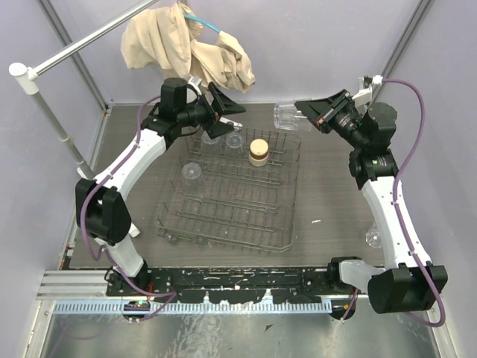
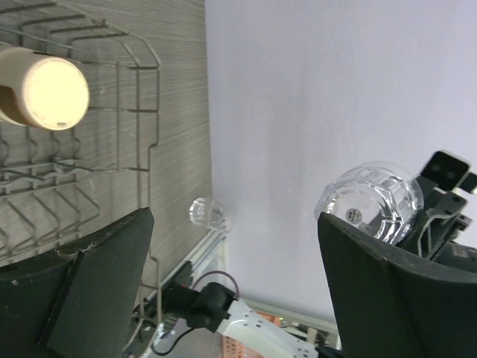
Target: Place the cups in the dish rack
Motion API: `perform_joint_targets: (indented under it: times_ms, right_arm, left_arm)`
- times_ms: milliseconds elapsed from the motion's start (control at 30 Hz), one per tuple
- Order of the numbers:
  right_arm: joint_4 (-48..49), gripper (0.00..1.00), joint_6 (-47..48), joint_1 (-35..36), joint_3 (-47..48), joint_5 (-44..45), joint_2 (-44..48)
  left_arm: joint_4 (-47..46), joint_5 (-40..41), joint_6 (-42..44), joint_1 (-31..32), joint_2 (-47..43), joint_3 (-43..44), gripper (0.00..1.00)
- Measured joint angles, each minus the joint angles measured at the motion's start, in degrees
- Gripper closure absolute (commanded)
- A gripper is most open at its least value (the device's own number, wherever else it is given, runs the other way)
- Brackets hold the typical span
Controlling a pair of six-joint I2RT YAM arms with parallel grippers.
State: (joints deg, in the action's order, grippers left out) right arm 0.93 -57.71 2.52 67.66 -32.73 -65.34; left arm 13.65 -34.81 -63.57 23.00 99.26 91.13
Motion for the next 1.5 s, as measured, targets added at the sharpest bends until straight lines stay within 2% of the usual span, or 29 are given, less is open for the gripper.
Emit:
perform_joint_targets:
  times_ms: [200, 433, 733, 1333, 1433, 1500]
  right_arm:
    - [6.91, 0.99, -6.93, 0.79, -2.08, -0.22, -1.51]
    - [11.47, 0.99, -10.19, 1.97, -2.62, -0.15, -4.52]
    - [14.91, 0.99, -11.61, 2.93, -2.62, -0.09, -7.56]
    - [17.53, 0.99, -12.59, 5.40, -2.19, 0.11, -9.05]
    - [17.66, 0.99, -12.70, 5.68, -2.19, 0.11, -9.29]
    - [17.75, 0.99, -12.70, 5.68, -2.19, 0.13, -9.42]
  left_arm:
    - [-8.52, -1.66, -9.99, 0.24, 0.02, -1.68, 0.02]
    - [-19.26, -2.64, -21.44, 1.81, 0.04, -2.84, 0.02]
    - [-25.14, -2.62, -29.18, 5.14, 0.50, -3.41, 0.02]
    - [-26.71, -1.49, -32.11, 6.82, 2.64, -3.91, 0.00]
    - [-27.10, -1.38, -32.61, 6.97, 2.73, -3.91, 0.05]
    - [-27.65, -1.29, -33.07, 7.21, 2.75, -3.91, 0.15]
